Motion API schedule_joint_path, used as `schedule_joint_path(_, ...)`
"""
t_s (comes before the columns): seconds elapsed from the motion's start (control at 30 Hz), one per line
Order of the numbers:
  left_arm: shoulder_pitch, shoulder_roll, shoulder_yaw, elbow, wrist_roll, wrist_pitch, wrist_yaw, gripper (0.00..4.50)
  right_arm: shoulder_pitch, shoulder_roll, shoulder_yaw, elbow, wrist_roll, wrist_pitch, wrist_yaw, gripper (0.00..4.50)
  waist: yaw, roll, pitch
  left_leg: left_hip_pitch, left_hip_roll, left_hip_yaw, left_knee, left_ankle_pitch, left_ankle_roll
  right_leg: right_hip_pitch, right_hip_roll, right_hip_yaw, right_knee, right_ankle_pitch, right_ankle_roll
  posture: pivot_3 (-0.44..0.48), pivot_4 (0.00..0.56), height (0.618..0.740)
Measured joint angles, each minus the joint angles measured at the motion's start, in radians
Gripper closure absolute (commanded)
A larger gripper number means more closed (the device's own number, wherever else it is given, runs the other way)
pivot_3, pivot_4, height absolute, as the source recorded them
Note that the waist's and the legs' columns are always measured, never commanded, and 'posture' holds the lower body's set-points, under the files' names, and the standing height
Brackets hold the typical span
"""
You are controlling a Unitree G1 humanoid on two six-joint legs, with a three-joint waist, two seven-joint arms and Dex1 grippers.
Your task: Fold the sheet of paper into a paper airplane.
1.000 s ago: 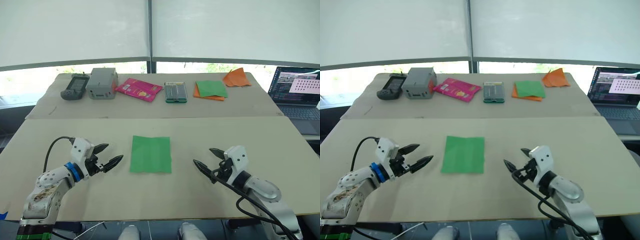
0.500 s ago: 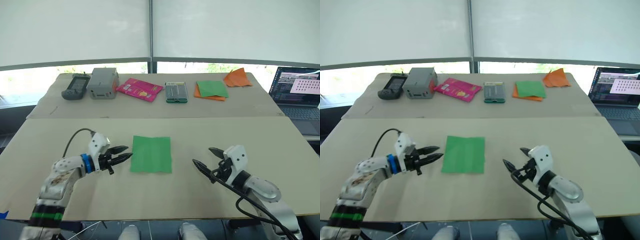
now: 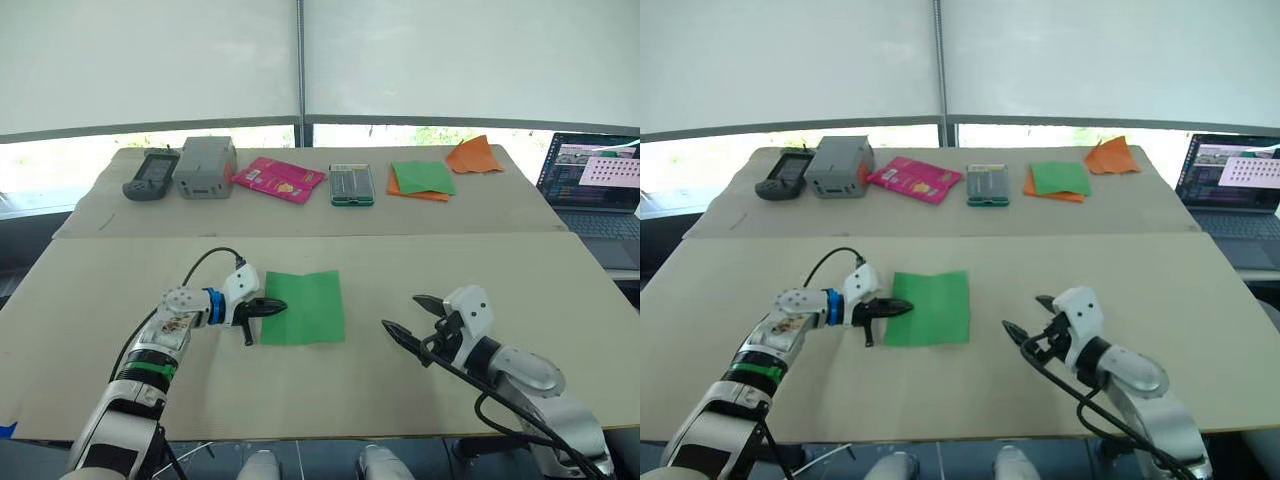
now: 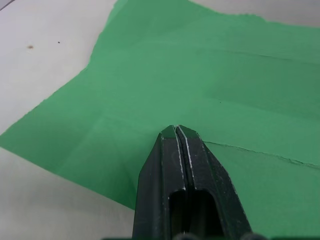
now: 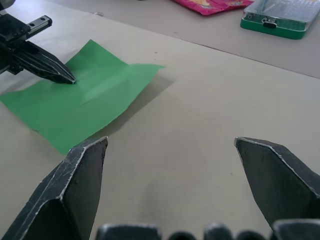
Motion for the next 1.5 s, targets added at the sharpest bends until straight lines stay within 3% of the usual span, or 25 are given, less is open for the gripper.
schedule_joint_path(0.07,-0.008,0.0,-0.011,0.017,0.019,-0.03,-0.004,4.48,-0.024,-0.003,0.008,0.005,0.01,0.017,0.006,0.0,0.0,0.001,-0.002,0.001,0.0,0.0,0.0,0.0,0.0,0.001,0.0,0.0,0.0,0.0,0.0,0.0,0.15,0.74)
schedule_joint_path(0.1,-0.009,0.0,-0.016,0.024,0.027,-0.046,-0.006,4.49,-0.038,-0.006,0.015,0.011,0.013,0.032,0.01,0.26,0.0,0.001,-0.002,0.001,0.0,0.0,0.0,0.0,0.0,0.001,0.0,0.0,0.0,0.0,0.0,0.0,0.15,0.74)
schedule_joint_path(0.5,-0.001,-0.007,-0.02,0.029,0.041,-0.086,0.001,4.5,-0.231,-0.01,0.174,0.249,-0.042,0.076,0.068,4.33,0.002,0.004,-0.006,0.001,0.0,0.0,0.001,0.0,0.0,0.003,0.0,0.0,0.001,-0.001,0.002,0.0,0.15,0.74)
schedule_joint_path(0.53,0.001,-0.007,-0.019,0.026,0.041,-0.085,0.002,4.5,-0.239,-0.006,0.186,0.263,-0.051,0.072,0.072,4.48,0.002,0.004,-0.007,0.001,0.0,0.0,0.001,0.0,0.0,0.003,0.0,0.0,0.001,-0.001,0.002,0.0,0.15,0.74)
schedule_joint_path(0.83,0.031,-0.005,-0.008,-0.009,0.041,-0.077,0.011,4.5,-0.329,0.032,0.288,0.429,-0.154,-0.032,0.12,4.48,-0.002,0.004,-0.008,0.003,0.0,0.0,0.001,0.0,0.0,0.004,0.0,0.0,0.001,-0.001,0.002,0.0,0.15,0.74)
schedule_joint_path(1.1,0.041,-0.003,-0.006,-0.026,0.04,-0.068,0.01,4.5,-0.422,0.144,0.326,0.577,-0.193,-0.114,0.147,4.48,-0.004,0.005,-0.008,0.004,0.0,-0.001,0.001,0.0,0.0,0.006,0.001,0.0,0.001,0.0,0.006,0.0,0.15,0.74)
schedule_joint_path(1.5,0.065,0.01,0.006,-0.057,0.04,-0.056,0.01,4.5,-0.505,0.22,0.278,0.463,-0.115,-0.017,0.151,4.48,-0.007,0.007,-0.01,0.004,0.001,-0.001,0.0,0.0,0.0,0.004,0.001,0.0,0.003,0.001,0.008,0.0,0.15,0.74)
